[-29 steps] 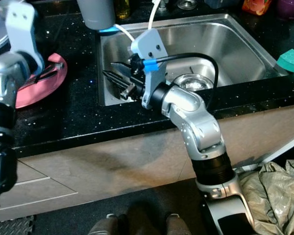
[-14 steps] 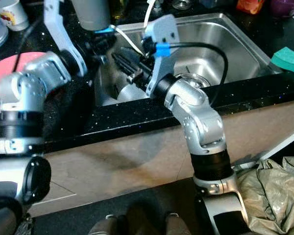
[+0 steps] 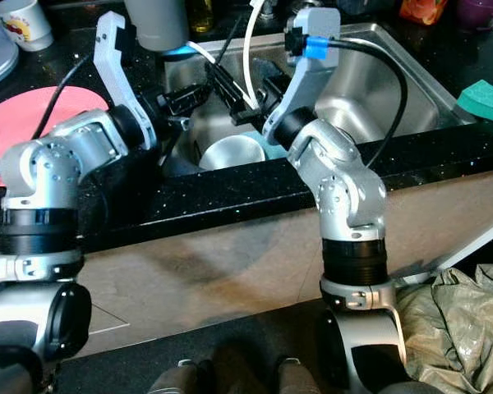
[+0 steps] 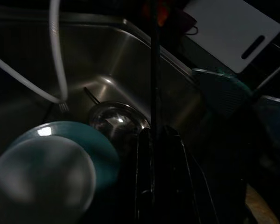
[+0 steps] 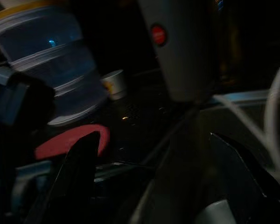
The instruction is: Kitchen organization
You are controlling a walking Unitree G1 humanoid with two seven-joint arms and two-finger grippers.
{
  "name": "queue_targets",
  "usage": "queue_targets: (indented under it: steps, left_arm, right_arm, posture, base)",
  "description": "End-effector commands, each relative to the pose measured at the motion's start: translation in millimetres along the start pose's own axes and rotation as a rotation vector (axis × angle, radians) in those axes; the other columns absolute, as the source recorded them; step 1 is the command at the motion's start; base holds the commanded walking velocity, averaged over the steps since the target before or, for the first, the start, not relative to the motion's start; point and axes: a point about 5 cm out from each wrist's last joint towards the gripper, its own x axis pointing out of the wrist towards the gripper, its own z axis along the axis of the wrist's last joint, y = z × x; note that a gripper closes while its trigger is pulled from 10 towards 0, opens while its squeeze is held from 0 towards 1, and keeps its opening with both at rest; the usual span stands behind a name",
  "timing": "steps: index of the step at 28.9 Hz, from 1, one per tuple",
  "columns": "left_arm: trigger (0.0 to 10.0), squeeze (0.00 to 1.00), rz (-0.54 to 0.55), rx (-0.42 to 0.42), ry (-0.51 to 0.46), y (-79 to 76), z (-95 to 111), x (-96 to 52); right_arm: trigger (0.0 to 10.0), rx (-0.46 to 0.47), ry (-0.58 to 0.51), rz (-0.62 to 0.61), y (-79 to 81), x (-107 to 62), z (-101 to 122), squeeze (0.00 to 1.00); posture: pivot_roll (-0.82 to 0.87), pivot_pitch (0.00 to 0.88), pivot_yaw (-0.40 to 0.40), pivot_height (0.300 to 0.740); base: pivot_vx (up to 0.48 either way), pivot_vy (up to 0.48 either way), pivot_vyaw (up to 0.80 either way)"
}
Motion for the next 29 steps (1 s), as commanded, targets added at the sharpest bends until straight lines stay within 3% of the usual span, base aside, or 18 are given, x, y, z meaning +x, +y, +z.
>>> queue_targets:
  steps: [1, 8, 18, 19, 20, 22, 23, 24, 26, 27, 28, 29]
  left_arm:
    - [0.0, 0.00, -0.025, -0.006, 0.021, -5.8, -5.8, -0.7]
    - [0.0, 0.00, -0.030, -0.002, 0.031, -8.1, -7.7, -0.4]
    - [0.0, 0.00, -0.054, -0.006, 0.041, -13.2, -8.3, -0.1]
    - [0.0, 0.00, -0.068, -0.012, 0.050, -14.9, -9.7, -0.3]
    - [0.0, 0.00, -0.090, -0.008, 0.066, -17.7, -11.9, -0.7]
    - [0.0, 0.00, -0.105, -0.004, 0.077, -19.5, -13.4, -1.1]
    - [0.0, 0.00, -0.116, -0.006, 0.085, -21.1, -14.7, -1.3]
    - [0.0, 0.00, -0.121, -0.003, 0.084, -22.0, -14.8, -1.5]
    - [0.0, 0.00, -0.121, -0.003, 0.084, -22.0, -14.8, -1.5]
    - [0.0, 0.00, -0.113, -0.003, 0.075, -21.5, -13.4, -1.4]
    - [0.0, 0.00, -0.100, 0.002, 0.065, -19.9, -10.9, -1.2]
    - [0.0, 0.00, -0.096, 0.003, 0.063, -19.2, -10.2, -1.1]
  right_arm:
    - [10.0, 0.125, 0.001, 0.071, 10.5, 1.2, 1.2, 0.00]
    - [10.0, 0.248, -0.033, 0.127, 16.2, 0.8, 8.5, 0.00]
    - [10.0, 0.246, 0.008, 0.138, 17.5, -1.5, 7.4, 0.00]
    - [6.8, 0.246, 0.018, 0.140, 18.1, -1.5, 6.1, 0.00]
    - [4.2, 0.236, 0.032, 0.138, 18.4, -1.6, 4.2, 0.00]
    - [4.2, 0.229, 0.042, 0.137, 18.5, -1.6, 2.9, 0.00]
    - [2.7, 0.226, 0.049, 0.136, 18.8, -1.7, 1.9, 0.00]
    - [0.0, 0.225, 0.052, 0.135, 18.8, -1.9, 1.5, 0.00]
    - [0.0, 0.225, 0.052, 0.135, 18.8, -1.9, 1.5, 0.00]
    - [8.7, 0.224, 0.055, 0.129, 18.2, -2.1, 1.5, 0.00]
    - [4.8, 0.226, 0.056, 0.115, 16.5, -2.8, 1.5, 0.00]
    - [2.9, 0.228, 0.055, 0.111, 15.8, -2.9, 1.6, 0.00]
  posture:
    - [0.01, 0.194, 0.031, 0.740]
    - [0.00, 0.187, 0.030, 0.740]
    - [0.00, 0.180, 0.030, 0.740]
    - [0.00, 0.177, 0.030, 0.740]
    - [0.00, 0.177, 0.030, 0.740]
    - [0.00, 0.177, 0.030, 0.740]
    - [0.00, 0.176, 0.030, 0.740]
    - [0.00, 0.176, 0.030, 0.740]
    - [0.00, 0.176, 0.030, 0.740]
    - [0.00, 0.178, 0.030, 0.740]
    - [0.00, 0.178, 0.030, 0.740]
    - [0.00, 0.178, 0.031, 0.740]
  base:
    - [0.000, 0.000, 0.00]
    - [0.000, 0.000, 0.00]
    - [0.000, 0.000, 0.00]
    - [0.000, 0.000, 0.00]
    - [0.000, 0.000, 0.00]
    - [0.000, 0.000, 0.00]
    - [0.000, 0.000, 0.00]
    - [0.000, 0.000, 0.00]
    - [0.000, 0.000, 0.00]
    - [0.000, 0.000, 0.00]
    - [0.000, 0.000, 0.00]
    - [0.000, 0.000, 0.00]
